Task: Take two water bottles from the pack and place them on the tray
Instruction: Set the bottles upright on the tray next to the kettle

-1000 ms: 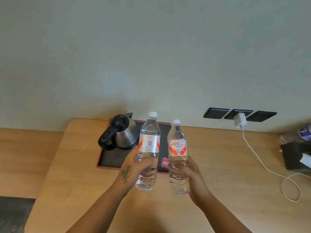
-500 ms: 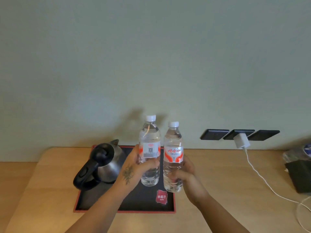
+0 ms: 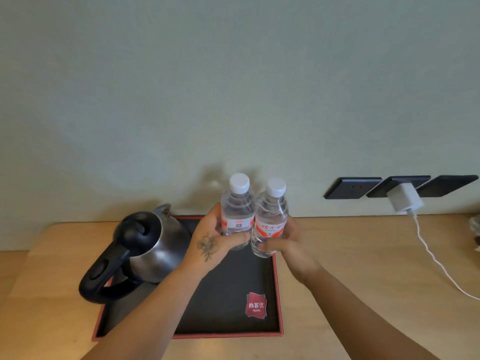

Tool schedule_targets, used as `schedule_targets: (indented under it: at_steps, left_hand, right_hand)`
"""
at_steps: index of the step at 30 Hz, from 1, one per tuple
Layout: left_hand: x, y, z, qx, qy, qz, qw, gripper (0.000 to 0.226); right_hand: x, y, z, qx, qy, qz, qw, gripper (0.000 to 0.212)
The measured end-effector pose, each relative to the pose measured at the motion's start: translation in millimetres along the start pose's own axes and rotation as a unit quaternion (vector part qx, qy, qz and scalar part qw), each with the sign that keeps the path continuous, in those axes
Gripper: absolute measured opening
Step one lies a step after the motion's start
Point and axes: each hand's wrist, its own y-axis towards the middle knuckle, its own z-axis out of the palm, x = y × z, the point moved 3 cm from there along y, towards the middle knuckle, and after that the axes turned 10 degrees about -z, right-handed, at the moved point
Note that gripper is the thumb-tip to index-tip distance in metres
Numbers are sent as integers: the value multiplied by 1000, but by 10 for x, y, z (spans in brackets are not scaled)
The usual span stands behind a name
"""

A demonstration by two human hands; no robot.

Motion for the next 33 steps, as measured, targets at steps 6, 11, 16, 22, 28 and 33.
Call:
schedule_targets:
  at_steps: [6,11,16,22,28,33]
  left_hand:
    - [94,146,74,-29,-2,29,999,71]
    - [235,244,36,-40,22,9,999,73]
    - [344,297,-21,-32,48,-5,998,77]
    - [373,305,-37,-30,57,-3,998,74]
    - [278,230,11,-56,60,14,997,81]
    - [264,213,20,-41,106,10,993,73]
  right_hand:
    - [-148,132,-25,1,-22,2,1000,73]
    - [-177,255,-20,7,-35,-7,999,78]
    - [-232,328,21,15,-56,-6,998,75]
    - [-341,365,22,21,-76,2,997,73]
    - [-380,373,7,19,-77,5,997,72]
    - [-366,319,-13,27,-92,16,995,72]
